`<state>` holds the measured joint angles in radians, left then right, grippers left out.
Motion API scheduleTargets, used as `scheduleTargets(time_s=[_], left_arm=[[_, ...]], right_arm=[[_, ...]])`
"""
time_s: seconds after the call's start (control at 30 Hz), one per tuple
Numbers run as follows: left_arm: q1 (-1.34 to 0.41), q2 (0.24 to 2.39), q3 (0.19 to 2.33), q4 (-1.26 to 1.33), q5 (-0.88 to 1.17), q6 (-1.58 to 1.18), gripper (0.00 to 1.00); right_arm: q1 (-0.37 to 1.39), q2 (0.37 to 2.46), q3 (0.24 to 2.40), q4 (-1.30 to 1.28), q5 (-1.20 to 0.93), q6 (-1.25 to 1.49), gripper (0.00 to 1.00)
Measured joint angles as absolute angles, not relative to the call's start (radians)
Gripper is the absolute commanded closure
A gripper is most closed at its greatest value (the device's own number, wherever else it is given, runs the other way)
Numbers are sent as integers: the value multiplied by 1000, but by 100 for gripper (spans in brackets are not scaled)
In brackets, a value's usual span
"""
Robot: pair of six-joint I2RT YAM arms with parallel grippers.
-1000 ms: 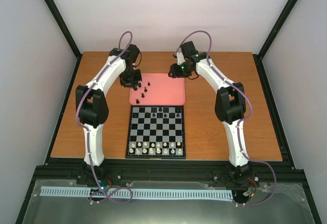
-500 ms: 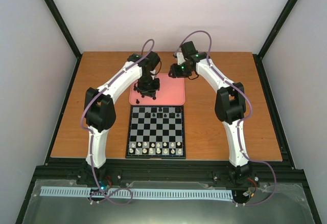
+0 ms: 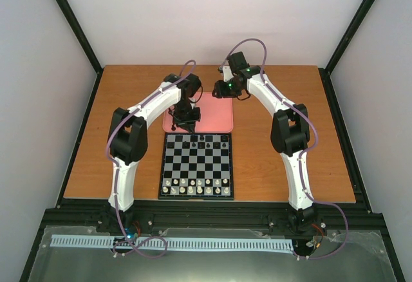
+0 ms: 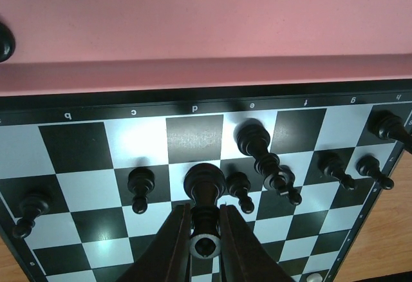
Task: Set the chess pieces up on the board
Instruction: Place the chess piece on the chessboard.
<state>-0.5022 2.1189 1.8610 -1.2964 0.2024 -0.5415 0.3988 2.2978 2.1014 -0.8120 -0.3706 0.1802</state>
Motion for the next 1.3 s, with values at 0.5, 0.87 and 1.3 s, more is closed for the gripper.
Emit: scheduleTargets(time_s=[0.5,0.87,1.3], left_arm=[[-503,2178,1839,-1293,234,-541,99],[-502,2204,1855,-1290,239,-542,99],[-502,2219,1880,-1290,236,-542,99]], right_arm=[[399,2310,2101,-812,-371,180,53],[399,2310,2101,-812,-377,180,53],[398,2310,2101,-812,-382,180,53]])
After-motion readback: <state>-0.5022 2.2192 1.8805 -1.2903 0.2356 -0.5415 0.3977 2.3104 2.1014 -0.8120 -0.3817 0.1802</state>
